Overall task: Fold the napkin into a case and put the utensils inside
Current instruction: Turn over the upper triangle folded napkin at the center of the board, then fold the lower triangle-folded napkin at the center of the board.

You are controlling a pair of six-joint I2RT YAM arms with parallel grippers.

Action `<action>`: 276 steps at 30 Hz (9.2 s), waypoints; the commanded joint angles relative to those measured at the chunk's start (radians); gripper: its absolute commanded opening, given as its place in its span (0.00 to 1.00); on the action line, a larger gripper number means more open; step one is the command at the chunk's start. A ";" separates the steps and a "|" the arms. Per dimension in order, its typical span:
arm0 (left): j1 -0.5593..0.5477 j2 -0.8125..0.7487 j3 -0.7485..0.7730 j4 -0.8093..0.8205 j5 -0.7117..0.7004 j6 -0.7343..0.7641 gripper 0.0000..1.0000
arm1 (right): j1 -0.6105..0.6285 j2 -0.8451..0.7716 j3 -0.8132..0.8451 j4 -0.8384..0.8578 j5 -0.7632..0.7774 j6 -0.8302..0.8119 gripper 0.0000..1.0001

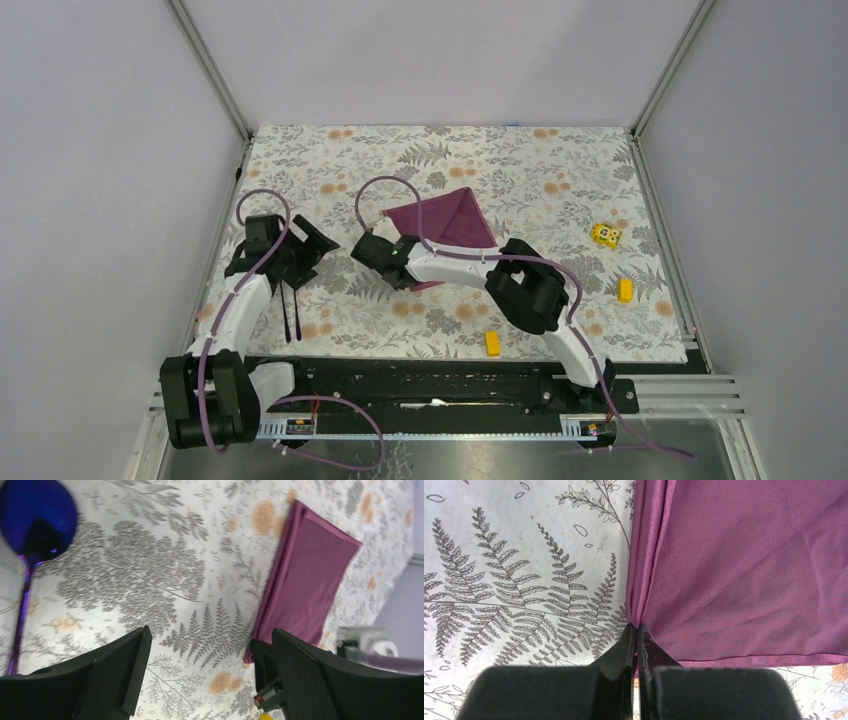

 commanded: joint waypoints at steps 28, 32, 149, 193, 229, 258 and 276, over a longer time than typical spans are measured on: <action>-0.196 0.584 -0.121 0.992 0.304 -0.506 0.83 | -0.100 -0.356 -0.278 0.148 -0.281 -0.043 0.00; -0.228 0.652 -0.083 1.020 0.235 -0.496 0.77 | -0.104 -0.359 -0.276 0.156 -0.295 -0.052 0.00; -0.443 0.149 0.456 -0.162 -0.055 0.226 0.70 | -0.388 -0.469 -0.832 0.352 -0.745 0.017 0.38; -0.390 0.735 0.450 0.158 0.166 0.054 0.60 | -0.709 -0.437 -0.501 0.065 -0.682 -0.142 0.36; -0.383 0.547 0.397 0.005 0.092 0.179 0.70 | -0.700 -0.537 -0.509 0.020 -0.436 -0.188 0.58; 0.066 -0.056 0.177 -0.092 0.268 0.238 0.88 | 0.018 -0.251 -0.279 -0.173 -0.408 -0.249 0.57; 0.066 -0.017 0.118 -0.046 0.304 0.225 0.88 | 0.019 -0.191 -0.402 -0.022 -0.268 -0.259 0.21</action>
